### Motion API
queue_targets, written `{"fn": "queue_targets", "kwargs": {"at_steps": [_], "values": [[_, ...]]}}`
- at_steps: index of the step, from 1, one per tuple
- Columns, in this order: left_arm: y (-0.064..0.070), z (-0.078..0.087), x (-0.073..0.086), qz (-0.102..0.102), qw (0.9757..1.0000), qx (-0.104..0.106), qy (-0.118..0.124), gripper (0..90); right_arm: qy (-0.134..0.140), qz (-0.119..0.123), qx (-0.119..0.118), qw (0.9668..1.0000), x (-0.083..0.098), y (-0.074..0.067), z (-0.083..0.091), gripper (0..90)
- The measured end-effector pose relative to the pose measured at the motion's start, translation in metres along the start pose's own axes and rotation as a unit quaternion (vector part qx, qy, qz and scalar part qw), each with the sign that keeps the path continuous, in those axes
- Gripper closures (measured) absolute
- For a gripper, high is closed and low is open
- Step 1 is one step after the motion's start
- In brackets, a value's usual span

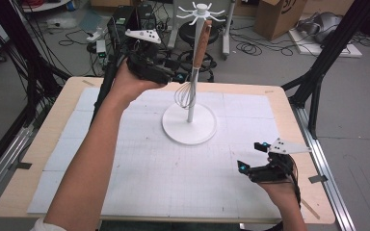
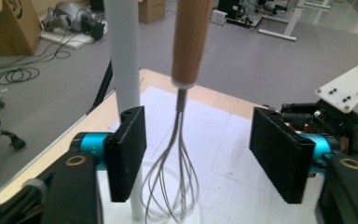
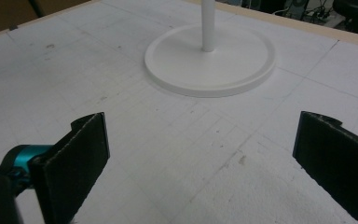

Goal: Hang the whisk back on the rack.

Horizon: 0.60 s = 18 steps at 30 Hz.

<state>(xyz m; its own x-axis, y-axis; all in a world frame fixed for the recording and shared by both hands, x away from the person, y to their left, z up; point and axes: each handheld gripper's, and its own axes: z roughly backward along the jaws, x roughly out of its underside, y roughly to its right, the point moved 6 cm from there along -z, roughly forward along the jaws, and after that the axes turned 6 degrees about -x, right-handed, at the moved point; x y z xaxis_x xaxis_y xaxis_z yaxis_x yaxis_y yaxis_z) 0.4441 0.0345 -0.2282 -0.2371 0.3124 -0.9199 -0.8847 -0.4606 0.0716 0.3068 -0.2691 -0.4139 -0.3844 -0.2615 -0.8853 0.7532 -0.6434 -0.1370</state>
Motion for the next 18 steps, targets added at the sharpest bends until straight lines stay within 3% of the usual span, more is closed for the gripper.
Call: {"fn": "queue_targets", "kwargs": {"at_steps": [6, 12, 18], "values": [[-0.007, 0.007, 0.018, 0.008, 0.9999, -0.005, -0.008, 27.8, -0.004, 0.001, -0.003, 1.0000, 0.000, -0.001, -0.005, 2.7], [-0.011, 0.013, 0.030, 0.015, 0.9997, -0.015, -0.011, 26.5, -0.008, 0.001, -0.006, 0.9999, -0.001, -0.003, -0.008, 2.6], [-0.010, 0.018, 0.038, 0.009, 0.9997, -0.021, -0.003, 22.7, -0.010, 0.004, -0.006, 0.9999, -0.001, -0.002, -0.010, 2.7]]}}
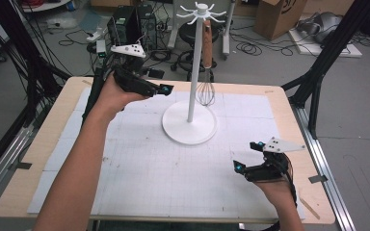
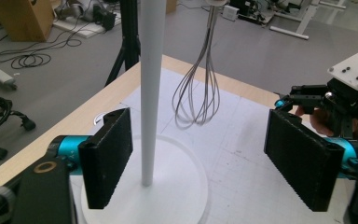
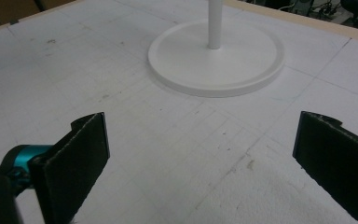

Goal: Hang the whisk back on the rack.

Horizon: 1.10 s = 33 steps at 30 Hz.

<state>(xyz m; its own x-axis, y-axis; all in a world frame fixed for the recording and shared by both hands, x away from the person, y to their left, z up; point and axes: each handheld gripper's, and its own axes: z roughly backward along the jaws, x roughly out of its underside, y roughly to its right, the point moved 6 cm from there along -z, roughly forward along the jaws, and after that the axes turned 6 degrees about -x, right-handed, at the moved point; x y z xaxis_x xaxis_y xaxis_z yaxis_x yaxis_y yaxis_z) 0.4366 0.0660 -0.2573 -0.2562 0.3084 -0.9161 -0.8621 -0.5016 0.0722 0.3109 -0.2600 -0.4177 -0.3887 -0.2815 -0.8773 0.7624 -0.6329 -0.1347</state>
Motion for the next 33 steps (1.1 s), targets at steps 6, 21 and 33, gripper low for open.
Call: {"fn": "queue_targets", "kwargs": {"at_steps": [6, 21, 33], "values": [[0.004, 0.004, 0.012, -0.004, 1.0000, 0.001, 0.001, 17.5, -0.002, -0.003, 0.000, 1.0000, 0.000, 0.000, -0.001, 2.7], [0.008, 0.030, 0.034, -0.018, 0.9997, 0.000, 0.019, 12.2, -0.007, -0.003, -0.001, 1.0000, 0.002, -0.001, -0.004, 2.7], [0.016, 0.041, 0.074, -0.028, 0.9995, -0.012, 0.006, 7.3, -0.008, -0.003, -0.003, 1.0000, 0.001, -0.002, -0.006, 2.7]]}}
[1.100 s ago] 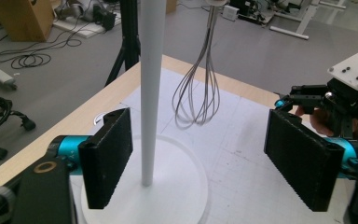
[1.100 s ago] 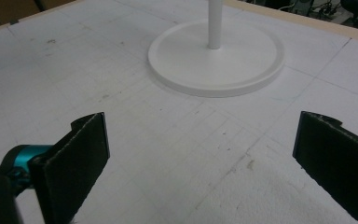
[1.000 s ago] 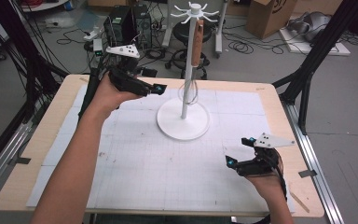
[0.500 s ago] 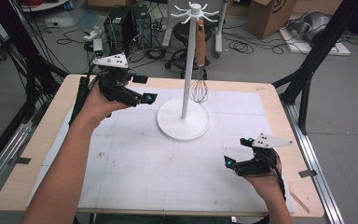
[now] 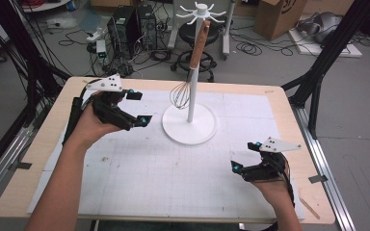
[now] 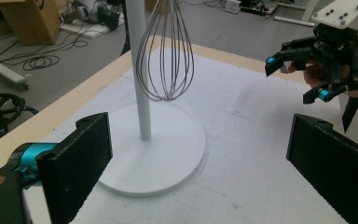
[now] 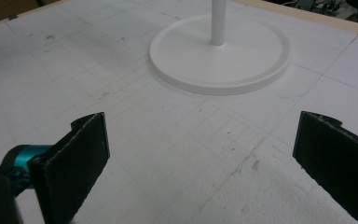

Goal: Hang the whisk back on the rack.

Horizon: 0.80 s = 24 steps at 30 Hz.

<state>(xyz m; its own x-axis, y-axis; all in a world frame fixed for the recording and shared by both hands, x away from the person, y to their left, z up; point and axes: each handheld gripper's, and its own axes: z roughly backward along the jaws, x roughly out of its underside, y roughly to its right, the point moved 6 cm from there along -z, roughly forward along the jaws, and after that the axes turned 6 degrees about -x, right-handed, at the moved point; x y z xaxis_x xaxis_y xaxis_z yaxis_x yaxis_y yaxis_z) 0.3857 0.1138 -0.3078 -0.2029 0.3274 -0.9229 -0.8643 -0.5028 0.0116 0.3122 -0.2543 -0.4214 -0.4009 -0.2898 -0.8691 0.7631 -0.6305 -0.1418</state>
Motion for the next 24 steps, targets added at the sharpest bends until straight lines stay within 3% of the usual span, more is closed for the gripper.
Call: {"fn": "queue_targets", "kwargs": {"at_steps": [7, 15, 24], "values": [[0.008, 0.000, 0.026, 0.005, 1.0000, 0.004, -0.002, 6.3, -0.002, 0.002, 0.001, 1.0000, 0.000, 0.000, -0.001, 2.7], [0.006, 0.003, 0.068, 0.044, 0.9990, 0.003, 0.008, 6.3, -0.003, 0.003, 0.001, 1.0000, 0.000, 0.000, -0.001, 2.7], [0.012, 0.009, 0.081, 0.042, 0.9991, -0.001, 0.005, 6.3, -0.004, 0.007, -0.001, 1.0000, -0.001, -0.001, -0.003, 2.7]]}}
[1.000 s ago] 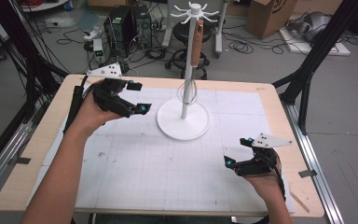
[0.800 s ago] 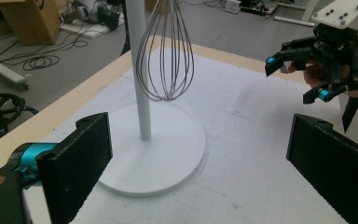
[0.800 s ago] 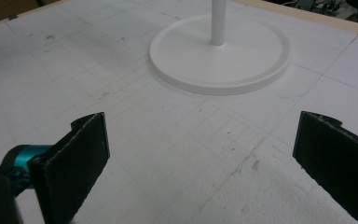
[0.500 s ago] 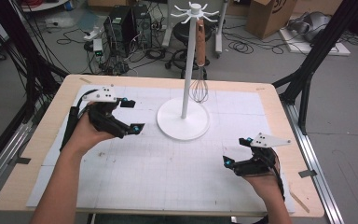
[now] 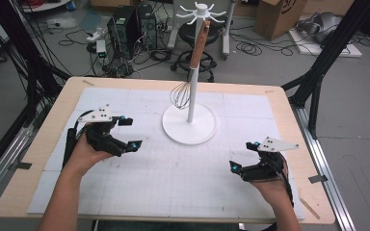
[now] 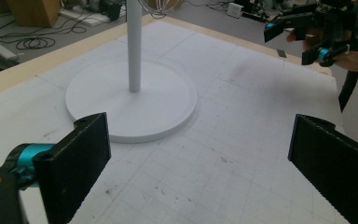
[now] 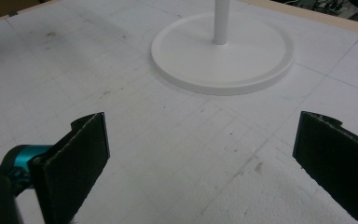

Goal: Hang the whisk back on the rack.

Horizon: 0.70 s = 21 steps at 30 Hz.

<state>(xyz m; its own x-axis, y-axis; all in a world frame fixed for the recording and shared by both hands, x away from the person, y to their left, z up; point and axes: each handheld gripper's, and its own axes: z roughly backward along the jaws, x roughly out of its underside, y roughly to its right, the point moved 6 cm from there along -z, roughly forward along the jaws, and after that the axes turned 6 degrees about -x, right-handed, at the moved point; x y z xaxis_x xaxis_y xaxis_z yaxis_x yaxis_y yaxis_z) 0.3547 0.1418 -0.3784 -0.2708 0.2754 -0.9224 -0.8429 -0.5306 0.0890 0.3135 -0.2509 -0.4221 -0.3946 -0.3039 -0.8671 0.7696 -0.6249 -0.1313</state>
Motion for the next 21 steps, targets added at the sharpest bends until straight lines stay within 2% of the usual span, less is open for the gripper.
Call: {"fn": "queue_targets", "kwargs": {"at_steps": [3, 7, 9, 11, 15, 18, 21], "values": [[0.001, 0.004, 0.005, 0.005, 1.0000, -0.003, 0.006, 6.0, 0.001, -0.001, -0.001, 1.0000, 0.000, 0.000, 0.000, 2.7], [0.001, 0.008, 0.010, 0.005, 1.0000, -0.009, 0.000, 5.9, 0.001, -0.001, -0.003, 1.0000, -0.002, -0.001, -0.003, 2.7], [0.001, 0.009, 0.011, 0.006, 0.9999, -0.009, 0.001, 5.8, -0.002, 0.000, -0.006, 1.0000, -0.002, -0.002, -0.004, 2.7], [0.001, 0.008, 0.012, 0.005, 0.9999, -0.011, -0.002, 1.7, -0.001, 0.002, -0.005, 1.0000, -0.002, -0.002, -0.004, 2.6], [0.003, 0.007, 0.012, 0.005, 0.9999, -0.008, -0.003, 1.7, 0.001, -0.001, -0.005, 1.0000, -0.002, -0.001, -0.003, 2.7], [0.003, 0.006, 0.014, 0.001, 0.9999, -0.010, -0.012, 1.7, 0.002, -0.005, -0.003, 1.0000, -0.002, 0.001, -0.003, 2.7], [0.004, 0.006, 0.014, 0.002, 0.9999, -0.009, -0.012, 1.7, -0.001, -0.001, -0.004, 1.0000, -0.002, 0.000, -0.004, 2.7]]}}
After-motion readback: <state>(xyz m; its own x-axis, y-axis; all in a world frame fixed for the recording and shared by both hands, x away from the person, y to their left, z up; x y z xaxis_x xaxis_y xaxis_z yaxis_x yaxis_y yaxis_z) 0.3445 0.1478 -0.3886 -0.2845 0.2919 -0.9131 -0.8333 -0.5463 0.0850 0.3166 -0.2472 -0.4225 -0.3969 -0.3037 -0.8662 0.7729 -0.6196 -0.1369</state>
